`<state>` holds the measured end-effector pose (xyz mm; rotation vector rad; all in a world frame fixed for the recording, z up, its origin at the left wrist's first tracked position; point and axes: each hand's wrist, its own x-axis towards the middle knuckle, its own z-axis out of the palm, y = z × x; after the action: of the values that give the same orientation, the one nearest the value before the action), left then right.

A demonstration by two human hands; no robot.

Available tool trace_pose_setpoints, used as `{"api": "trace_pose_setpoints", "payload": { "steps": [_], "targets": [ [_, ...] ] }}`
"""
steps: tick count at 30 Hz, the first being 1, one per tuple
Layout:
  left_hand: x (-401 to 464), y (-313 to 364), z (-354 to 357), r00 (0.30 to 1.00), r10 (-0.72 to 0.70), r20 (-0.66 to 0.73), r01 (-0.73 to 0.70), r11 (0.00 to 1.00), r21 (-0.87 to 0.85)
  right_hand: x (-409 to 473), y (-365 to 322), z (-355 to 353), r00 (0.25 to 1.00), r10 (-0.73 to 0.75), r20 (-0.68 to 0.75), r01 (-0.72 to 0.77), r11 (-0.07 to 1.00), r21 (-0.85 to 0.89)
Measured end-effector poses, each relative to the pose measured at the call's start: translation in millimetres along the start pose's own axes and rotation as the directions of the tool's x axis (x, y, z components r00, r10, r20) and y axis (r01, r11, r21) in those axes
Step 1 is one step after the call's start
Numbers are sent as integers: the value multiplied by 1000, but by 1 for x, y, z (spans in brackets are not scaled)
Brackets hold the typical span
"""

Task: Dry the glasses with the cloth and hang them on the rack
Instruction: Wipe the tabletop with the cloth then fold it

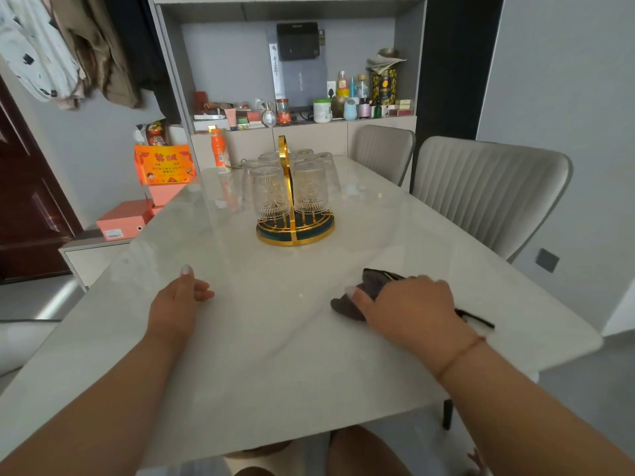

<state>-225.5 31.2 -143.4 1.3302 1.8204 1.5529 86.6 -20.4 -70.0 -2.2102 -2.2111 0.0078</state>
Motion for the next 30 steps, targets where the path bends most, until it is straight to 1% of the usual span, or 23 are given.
{"api": "trace_pose_setpoints", "payload": {
  "steps": [2, 3, 4, 5, 7, 8, 11, 12, 14, 16, 17, 19, 20, 23, 26, 28, 30],
  "targets": [
    [0, -1, 0, 1000, 8, 5, -8, 1000, 6, 16, 6, -3, 998, 44, -34, -44, 999, 7],
    [0, -1, 0, 1000, 9, 4, -9, 1000, 9, 24, 5, 0, 999, 44, -22, -43, 998, 38],
    [1, -2, 0, 1000, 10, 1, -10, 1000, 12, 29, 3, 5, 1000, 15, 20, -16, 998, 63],
    [1, -3, 0, 1000, 13, 0, -13, 1000, 12, 36, -3, 13, 995, -27, 93, 20, 997, 73],
    [2, -4, 0, 1000, 16, 3, -16, 1000, 4, 51, -17, 31, 977, -91, 190, 88, 996, 29],
    [3, -4, 0, 1000, 8, 4, -8, 1000, -2, 60, -23, 35, 972, -101, 210, 99, 995, 21],
    [7, -7, -1, 1000, -6, 8, 6, 1000, -6, 77, -34, 27, 966, -92, 240, 71, 993, 95],
    [8, -8, -1, 1000, -4, 10, 4, 1000, -8, 78, -39, 21, 965, -110, 236, 85, 990, 111],
    [8, -9, -2, 1000, -1, 12, 1, 1000, -17, 76, -51, 8, 953, -188, 236, 160, 978, 133],
    [9, -9, -2, 1000, 0, 12, 0, 1000, -25, 73, -63, 2, 937, -269, 224, 224, 952, 209],
    [8, -9, -3, 1000, 3, 13, -3, 1000, -26, 70, -68, 3, 942, -283, 180, 234, 939, 252],
    [8, -9, -3, 1000, 5, 15, -4, 999, -32, 63, -77, 10, 968, -246, 55, 219, 929, 297],
    [9, -9, -3, 1000, 0, 17, 1, 999, -34, 58, -80, 15, 973, -225, 45, 203, 938, 282],
    [12, -11, -4, 999, -14, 33, 15, 1000, -21, 46, -79, 23, 951, -265, 159, 237, 955, 177],
    [15, -14, -6, 998, -41, 42, 43, 998, -37, 42, -62, 9, 953, -274, 129, 248, 951, 186],
    [16, -16, -7, 998, -42, 41, 43, 998, -44, 39, -43, 0, 968, -224, 117, 210, 970, 124],
    [16, -16, -7, 998, -50, 40, 52, 998, -37, 38, -19, -4, 991, -105, 81, 101, 993, 55]
  ]
}}
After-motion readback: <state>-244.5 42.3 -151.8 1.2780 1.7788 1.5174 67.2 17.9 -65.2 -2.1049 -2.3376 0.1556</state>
